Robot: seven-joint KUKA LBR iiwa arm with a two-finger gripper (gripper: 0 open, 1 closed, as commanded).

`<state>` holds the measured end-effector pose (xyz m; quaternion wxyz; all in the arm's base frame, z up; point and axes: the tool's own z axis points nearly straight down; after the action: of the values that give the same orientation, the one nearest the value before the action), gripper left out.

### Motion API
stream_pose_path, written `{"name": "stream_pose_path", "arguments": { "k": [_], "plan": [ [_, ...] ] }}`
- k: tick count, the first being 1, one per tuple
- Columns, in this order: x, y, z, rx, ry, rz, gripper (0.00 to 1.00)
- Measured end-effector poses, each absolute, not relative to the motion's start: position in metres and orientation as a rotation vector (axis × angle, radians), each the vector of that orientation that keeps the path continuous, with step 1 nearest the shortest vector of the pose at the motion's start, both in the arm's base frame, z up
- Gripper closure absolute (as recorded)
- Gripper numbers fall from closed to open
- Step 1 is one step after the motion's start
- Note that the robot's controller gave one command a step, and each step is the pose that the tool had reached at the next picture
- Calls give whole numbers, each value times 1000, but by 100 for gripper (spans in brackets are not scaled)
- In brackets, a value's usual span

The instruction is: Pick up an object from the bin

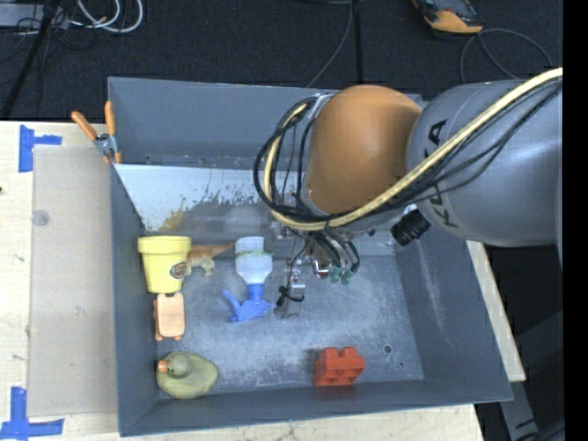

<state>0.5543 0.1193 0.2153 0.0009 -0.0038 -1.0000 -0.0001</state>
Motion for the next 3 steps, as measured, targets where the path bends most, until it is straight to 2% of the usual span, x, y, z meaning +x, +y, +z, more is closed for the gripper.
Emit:
{"name": "stream_pose_path", "arguments": {
  "k": [1, 2, 3],
  "plan": [
    [554, 119, 215, -12, -3140, 0, 0],
    [557, 126, 185, 48, -3150, -2, 0],
    [552, 130, 122, 162, -3139, -1, 0]
  ]
}}
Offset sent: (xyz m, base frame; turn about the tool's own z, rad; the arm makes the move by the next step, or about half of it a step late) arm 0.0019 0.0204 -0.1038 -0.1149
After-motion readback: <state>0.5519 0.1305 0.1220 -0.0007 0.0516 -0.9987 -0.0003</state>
